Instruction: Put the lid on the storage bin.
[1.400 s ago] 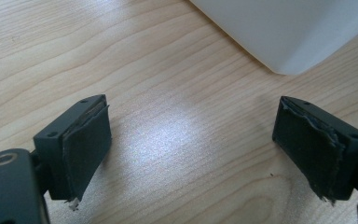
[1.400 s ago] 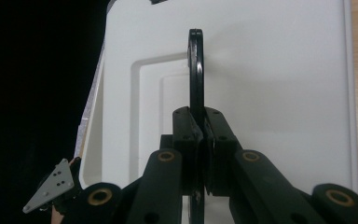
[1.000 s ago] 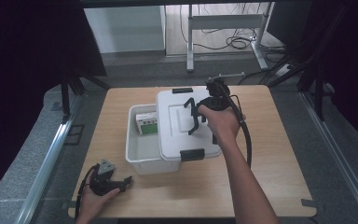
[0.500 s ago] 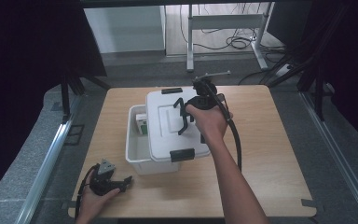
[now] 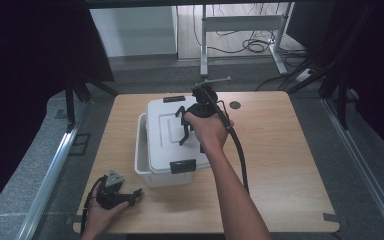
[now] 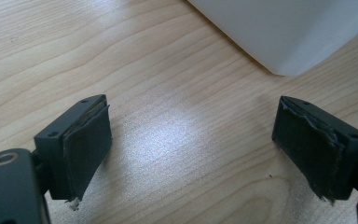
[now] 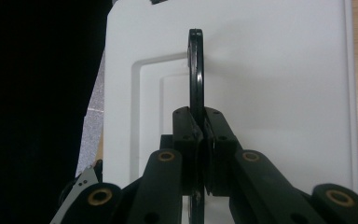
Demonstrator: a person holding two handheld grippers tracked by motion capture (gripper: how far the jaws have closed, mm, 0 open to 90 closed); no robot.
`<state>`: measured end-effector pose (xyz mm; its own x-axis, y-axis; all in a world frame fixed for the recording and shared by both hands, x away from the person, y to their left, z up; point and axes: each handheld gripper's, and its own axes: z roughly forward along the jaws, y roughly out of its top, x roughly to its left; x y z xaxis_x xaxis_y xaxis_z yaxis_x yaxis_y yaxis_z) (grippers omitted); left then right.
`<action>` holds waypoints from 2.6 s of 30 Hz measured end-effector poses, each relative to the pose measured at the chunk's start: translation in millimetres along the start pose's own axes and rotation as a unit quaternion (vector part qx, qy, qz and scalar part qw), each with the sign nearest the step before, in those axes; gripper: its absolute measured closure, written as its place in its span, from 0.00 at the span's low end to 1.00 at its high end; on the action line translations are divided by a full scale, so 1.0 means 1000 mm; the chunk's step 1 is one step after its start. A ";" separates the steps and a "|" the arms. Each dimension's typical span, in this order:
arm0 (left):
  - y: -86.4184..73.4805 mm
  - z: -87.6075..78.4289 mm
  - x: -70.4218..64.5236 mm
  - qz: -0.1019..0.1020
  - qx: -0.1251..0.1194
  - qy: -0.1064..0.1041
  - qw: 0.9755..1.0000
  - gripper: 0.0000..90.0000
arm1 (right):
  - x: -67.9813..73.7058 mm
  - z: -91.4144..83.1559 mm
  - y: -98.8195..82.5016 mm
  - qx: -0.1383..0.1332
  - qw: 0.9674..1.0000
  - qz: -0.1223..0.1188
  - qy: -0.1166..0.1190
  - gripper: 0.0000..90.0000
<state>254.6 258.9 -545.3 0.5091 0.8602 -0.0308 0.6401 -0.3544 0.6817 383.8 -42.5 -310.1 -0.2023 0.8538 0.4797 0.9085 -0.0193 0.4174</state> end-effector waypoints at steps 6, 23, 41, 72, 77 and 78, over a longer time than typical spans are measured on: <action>0.000 0.000 0.000 0.000 -0.001 0.000 1.000 0.13 | 0.009 0.009 0.002 0.011 1.000 0.002 0.000 0.95; 0.000 0.001 0.000 0.001 -0.001 -0.001 1.000 0.13 | 0.016 0.026 0.007 0.023 0.999 0.030 -0.005 0.95; 0.000 0.000 0.000 0.003 0.000 -0.001 1.000 0.13 | 0.019 0.055 0.008 0.033 0.998 0.048 -0.001 0.95; 0.001 0.001 -0.001 0.002 0.001 -0.001 1.000 0.13 | -0.012 0.041 -0.011 -0.026 0.995 -0.087 0.032 0.51; 0.001 0.001 -0.001 0.000 0.000 -0.001 1.000 0.13 | -0.028 0.030 -0.018 -0.034 0.994 -0.098 0.041 0.51; 0.001 0.001 -0.001 0.000 0.000 0.000 1.000 0.13 | -0.031 0.028 -0.019 -0.036 0.993 -0.100 0.041 0.51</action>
<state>255.3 257.5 -545.4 0.5094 0.8599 -0.0314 0.6398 -0.3542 0.6821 383.0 -54.3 -354.4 -0.4085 0.7990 0.4412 0.8189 0.1073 0.5639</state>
